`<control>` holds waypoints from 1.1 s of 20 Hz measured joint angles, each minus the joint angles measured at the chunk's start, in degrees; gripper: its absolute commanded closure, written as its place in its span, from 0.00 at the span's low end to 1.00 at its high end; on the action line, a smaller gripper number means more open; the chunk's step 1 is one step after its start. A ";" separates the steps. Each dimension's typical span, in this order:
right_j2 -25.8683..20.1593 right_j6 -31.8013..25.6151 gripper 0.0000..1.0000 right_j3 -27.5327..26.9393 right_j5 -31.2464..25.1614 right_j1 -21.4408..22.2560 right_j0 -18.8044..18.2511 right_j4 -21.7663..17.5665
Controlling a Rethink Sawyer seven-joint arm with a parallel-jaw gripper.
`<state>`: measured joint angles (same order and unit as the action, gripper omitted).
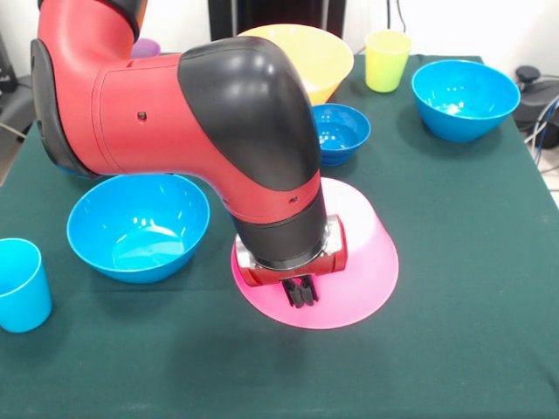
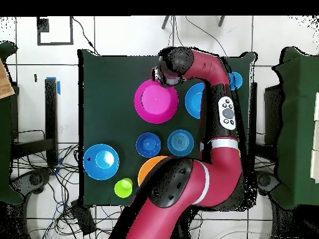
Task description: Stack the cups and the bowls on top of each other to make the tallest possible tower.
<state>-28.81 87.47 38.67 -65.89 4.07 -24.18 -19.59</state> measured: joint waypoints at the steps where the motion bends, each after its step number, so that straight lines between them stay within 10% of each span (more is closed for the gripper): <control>1: 0.00 0.00 1.00 0.11 0.02 0.08 -0.01 -0.01; 22: 0.01 0.00 1.00 0.85 5.89 5.86 1.13 -0.37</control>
<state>-28.80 87.47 39.52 -60.00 9.93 -23.05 -19.96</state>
